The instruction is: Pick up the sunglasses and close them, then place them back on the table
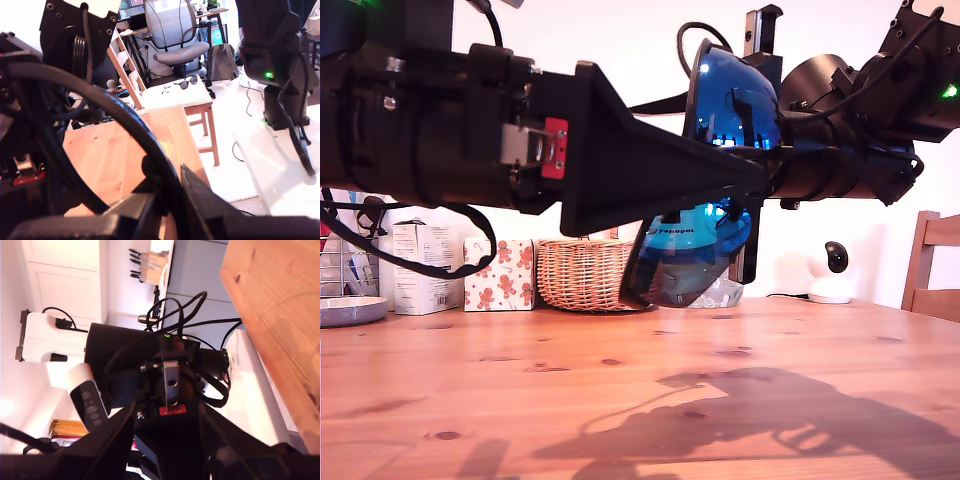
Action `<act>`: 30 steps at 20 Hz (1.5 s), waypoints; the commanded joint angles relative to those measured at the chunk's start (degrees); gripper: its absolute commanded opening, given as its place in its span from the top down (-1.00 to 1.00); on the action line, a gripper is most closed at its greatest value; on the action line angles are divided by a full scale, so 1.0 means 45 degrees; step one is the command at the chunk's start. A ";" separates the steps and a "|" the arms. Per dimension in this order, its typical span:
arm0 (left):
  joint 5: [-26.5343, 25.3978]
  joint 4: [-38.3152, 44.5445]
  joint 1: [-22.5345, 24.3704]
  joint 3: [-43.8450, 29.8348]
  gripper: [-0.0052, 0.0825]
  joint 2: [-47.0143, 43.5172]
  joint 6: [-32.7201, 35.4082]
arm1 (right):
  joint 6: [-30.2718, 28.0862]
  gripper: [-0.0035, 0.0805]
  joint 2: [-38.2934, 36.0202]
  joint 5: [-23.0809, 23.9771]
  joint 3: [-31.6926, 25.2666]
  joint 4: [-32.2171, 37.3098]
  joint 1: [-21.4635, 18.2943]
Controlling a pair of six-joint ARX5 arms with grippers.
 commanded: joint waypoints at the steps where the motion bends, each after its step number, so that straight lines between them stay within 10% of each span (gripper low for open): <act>1: -0.0389 -0.0029 0.0262 -0.0121 0.92 0.0000 0.0253 | 0.0019 0.07 0.0141 -0.0631 0.0083 0.0078 0.0039; 6: -0.0656 -0.0243 0.0393 -0.0121 0.92 0.0000 0.0335 | 0.0092 0.07 0.0141 -0.0597 0.0087 0.0068 0.0063; 21: -0.0661 -0.0350 0.0389 -0.0117 0.92 -0.0005 0.0335 | -0.1078 0.08 0.0141 0.5969 0.1282 0.0738 -0.0189; 25: -0.1098 -0.1311 0.0389 0.0117 0.92 -0.0005 0.0330 | -0.2089 0.84 0.0141 0.7140 0.1287 0.0515 -0.0627; 30: -0.1224 -0.5017 0.0389 0.1370 0.92 -0.0005 0.0345 | -0.3517 0.95 -0.0253 0.8777 0.1287 -0.0117 -0.0962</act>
